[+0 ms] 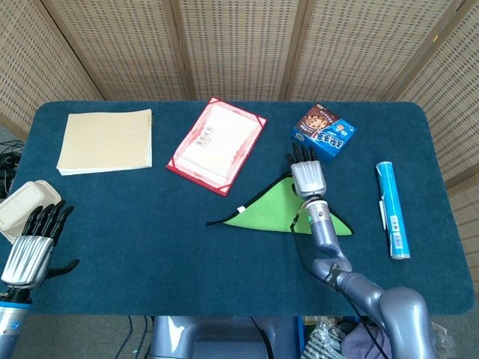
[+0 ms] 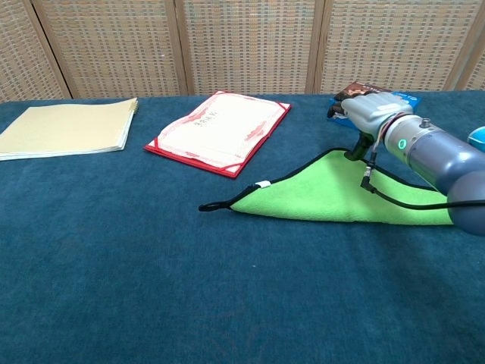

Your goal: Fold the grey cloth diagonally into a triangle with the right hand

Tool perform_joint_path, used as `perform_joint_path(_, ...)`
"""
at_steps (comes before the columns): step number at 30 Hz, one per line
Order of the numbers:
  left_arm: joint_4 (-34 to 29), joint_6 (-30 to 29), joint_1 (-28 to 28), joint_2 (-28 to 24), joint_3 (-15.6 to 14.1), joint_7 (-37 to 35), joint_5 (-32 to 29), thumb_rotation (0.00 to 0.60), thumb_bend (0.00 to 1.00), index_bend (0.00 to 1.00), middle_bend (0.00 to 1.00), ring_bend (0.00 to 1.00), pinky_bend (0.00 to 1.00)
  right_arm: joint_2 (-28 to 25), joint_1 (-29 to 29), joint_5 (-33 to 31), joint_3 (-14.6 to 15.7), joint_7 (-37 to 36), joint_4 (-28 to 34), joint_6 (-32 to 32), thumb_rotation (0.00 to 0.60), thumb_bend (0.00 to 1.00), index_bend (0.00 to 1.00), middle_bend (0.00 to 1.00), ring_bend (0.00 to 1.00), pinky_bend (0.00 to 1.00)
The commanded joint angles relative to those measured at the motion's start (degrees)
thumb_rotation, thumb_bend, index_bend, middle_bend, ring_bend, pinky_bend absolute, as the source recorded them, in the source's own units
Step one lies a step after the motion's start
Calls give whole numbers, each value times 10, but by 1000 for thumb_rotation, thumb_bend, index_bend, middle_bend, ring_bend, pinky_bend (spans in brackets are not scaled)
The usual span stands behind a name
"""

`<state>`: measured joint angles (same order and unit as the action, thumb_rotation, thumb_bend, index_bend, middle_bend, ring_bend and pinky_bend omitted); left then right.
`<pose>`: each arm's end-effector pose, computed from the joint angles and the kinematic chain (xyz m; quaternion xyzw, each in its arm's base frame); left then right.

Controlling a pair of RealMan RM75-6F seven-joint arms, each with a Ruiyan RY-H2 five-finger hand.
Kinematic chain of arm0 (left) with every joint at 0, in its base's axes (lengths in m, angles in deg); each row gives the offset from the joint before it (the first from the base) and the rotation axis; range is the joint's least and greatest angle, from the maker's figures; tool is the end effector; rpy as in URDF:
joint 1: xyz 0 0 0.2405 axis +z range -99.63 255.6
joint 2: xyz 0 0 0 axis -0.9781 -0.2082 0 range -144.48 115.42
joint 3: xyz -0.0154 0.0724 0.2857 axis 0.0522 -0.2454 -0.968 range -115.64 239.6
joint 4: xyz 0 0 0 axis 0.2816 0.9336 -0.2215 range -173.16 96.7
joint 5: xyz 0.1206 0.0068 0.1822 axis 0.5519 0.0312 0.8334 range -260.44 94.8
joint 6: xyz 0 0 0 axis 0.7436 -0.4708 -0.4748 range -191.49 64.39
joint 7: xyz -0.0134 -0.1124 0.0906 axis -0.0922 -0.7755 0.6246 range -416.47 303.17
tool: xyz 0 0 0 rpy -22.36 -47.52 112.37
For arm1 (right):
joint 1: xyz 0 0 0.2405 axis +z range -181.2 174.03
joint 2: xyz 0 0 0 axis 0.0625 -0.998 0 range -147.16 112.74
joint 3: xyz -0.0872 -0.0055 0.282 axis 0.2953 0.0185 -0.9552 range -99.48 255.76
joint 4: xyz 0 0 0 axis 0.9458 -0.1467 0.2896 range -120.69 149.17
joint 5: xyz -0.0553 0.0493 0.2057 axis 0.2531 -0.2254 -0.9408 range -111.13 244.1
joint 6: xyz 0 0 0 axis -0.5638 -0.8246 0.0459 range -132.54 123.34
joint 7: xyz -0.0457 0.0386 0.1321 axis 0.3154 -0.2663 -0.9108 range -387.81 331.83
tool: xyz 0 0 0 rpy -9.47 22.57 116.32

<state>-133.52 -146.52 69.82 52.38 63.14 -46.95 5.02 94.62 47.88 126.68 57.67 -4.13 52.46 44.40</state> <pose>-0.3230 0.1964 0.1356 -0.6445 -0.3578 -0.3725 0.5638 -0.1966 -0.4747 -0.0743 0.6917 -0.3203 0.3009 0.5731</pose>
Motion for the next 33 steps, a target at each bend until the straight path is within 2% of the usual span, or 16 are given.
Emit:
perform_joint_path(1,0,0,0,0,0,-1,-1,600,118,0,0,0,0,4,2,1,1,-3,-5,-2,600,360,152,0,0,0)
perform_joint_path(10,2,1,0,-1,1,-6,-3,600,118,0,0,0,0,13,5,6,4,-10,-19,0,600,358,152,0,0,0)
perform_joint_path(14,2,5,-1,-3,1,-11,-6,600,117,0,0,0,0,1,-10,18,9,-18,7,29,600,357,152,0,0,0)
perform_joint_path(19,2,8,-1,-4,-2,-16,-4,600,117,0,0,0,0,-46,-55,41,32,-12,96,85,600,348,152,0,0,0)
perform_joint_path(22,1,7,-1,-5,-4,-21,1,600,118,0,0,0,0,-94,-95,60,51,-4,184,133,600,342,152,0,0,0)
perform_joint_path(23,0,7,-1,-6,-5,-23,3,600,117,0,0,0,0,-121,-115,72,62,1,230,159,600,340,152,0,0,0)
perform_joint_path(28,-2,8,-2,-8,-8,-28,9,600,118,0,0,0,0,-202,-183,110,100,6,367,240,600,324,152,0,0,0)
perform_joint_path(33,-5,5,-1,-10,-12,-33,18,600,118,0,0,0,0,-264,-246,146,142,-3,453,307,600,311,152,0,0,0)
